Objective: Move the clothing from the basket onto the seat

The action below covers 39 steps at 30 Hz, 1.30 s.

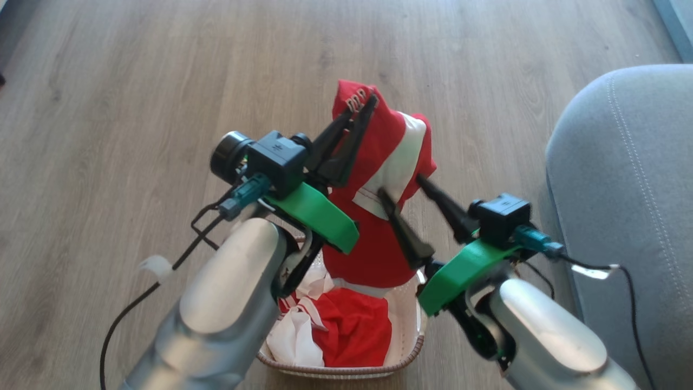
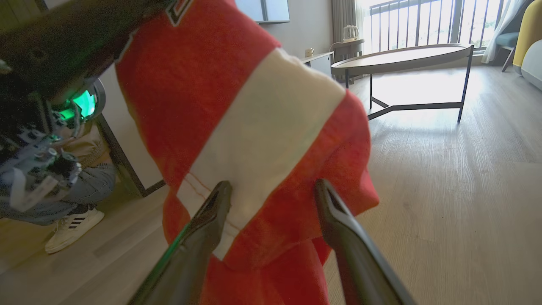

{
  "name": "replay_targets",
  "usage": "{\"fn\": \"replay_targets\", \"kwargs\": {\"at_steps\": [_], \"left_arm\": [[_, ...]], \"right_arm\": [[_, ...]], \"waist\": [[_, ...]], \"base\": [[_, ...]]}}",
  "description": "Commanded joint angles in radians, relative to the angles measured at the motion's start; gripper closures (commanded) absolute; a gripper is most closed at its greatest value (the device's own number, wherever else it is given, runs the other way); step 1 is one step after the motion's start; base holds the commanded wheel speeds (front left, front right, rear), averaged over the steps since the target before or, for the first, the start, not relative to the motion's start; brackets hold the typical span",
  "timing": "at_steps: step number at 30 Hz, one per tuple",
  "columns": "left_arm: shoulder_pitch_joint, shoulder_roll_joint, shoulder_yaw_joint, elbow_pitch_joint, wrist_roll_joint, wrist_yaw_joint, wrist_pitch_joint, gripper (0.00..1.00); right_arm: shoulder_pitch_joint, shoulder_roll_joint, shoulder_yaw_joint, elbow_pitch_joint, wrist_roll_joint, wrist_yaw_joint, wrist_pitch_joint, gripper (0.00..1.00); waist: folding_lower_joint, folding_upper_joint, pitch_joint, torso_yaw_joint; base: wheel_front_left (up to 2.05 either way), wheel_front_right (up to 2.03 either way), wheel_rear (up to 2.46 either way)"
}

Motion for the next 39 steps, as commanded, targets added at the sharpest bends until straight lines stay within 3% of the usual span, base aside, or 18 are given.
{"fn": "replay_targets", "kwargs": {"at_steps": [1,10,19,20,22,31,32,33,34,39], "left_arm": [[-0.066,0.014,0.021,-0.042,-0.008,0.007,-0.009,1.0],[-0.08,0.014,-0.075,-0.05,-0.041,0.014,-0.009,1.0],[-0.081,0.014,-0.136,-0.043,-0.079,0.024,-0.009,1.0],[-0.081,0.014,-0.14,-0.041,-0.082,0.026,-0.009,1.0],[-0.082,0.014,-0.145,-0.04,-0.085,0.029,-0.009,1.0],[-0.083,0.014,-0.133,-0.027,-0.082,0.039,-0.009,1.0],[-0.082,0.014,-0.129,-0.026,-0.082,0.039,-0.009,0.78],[-0.079,0.014,-0.126,-0.024,-0.08,0.039,-0.009,0.48],[-0.077,0.014,-0.122,-0.022,-0.077,0.038,-0.009,0.0],[-0.065,0.014,-0.107,0.014,-0.071,0.025,-0.009,0.0]], "right_arm": [[-0.054,-0.003,0.035,-0.012,0.029,0.007,-0.005,0.0],[-0.123,0.007,0.143,0.115,0.126,0.007,-0.005,0.0],[-0.176,0.069,0.086,0.236,0.064,0.007,-0.005,0.0],[-0.179,0.075,0.085,0.242,0.058,0.007,-0.005,0.11],[-0.184,0.084,0.079,0.249,0.047,0.007,-0.005,1.0],[-0.172,0.089,0.033,0.234,0.013,0.007,-0.005,1.0],[-0.167,0.087,0.026,0.229,0.007,0.007,-0.005,1.0],[-0.163,0.083,0.019,0.224,0.004,0.007,-0.005,1.0],[-0.16,0.08,0.011,0.218,-0.001,0.007,-0.005,1.0],[-0.134,0.063,-0.031,0.184,-0.021,0.007,-0.005,1.0]], "waist": [[0.0,0.0,-0.005,0.01],[0.0,0.0,-0.012,0.054],[0.0,0.0,-0.014,0.093],[0.0,0.0,-0.013,0.096],[0.0,0.0,-0.011,0.099],[0.0,0.0,0.011,0.086],[0.0,0.0,0.013,0.082],[0.0,0.0,0.016,0.076],[0.0,0.0,0.018,0.071],[0.0,0.0,0.026,0.038]], "base": [[0.0,0.0,0.0],[0.0,0.0,0.0],[0.0,0.0,0.0],[0.0,0.0,0.0],[0.0,0.0,0.0],[0.0,0.0,0.0],[0.0,0.0,0.0],[0.0,0.0,0.0],[0.0,0.0,0.0],[0.0,0.0,0.0]]}}
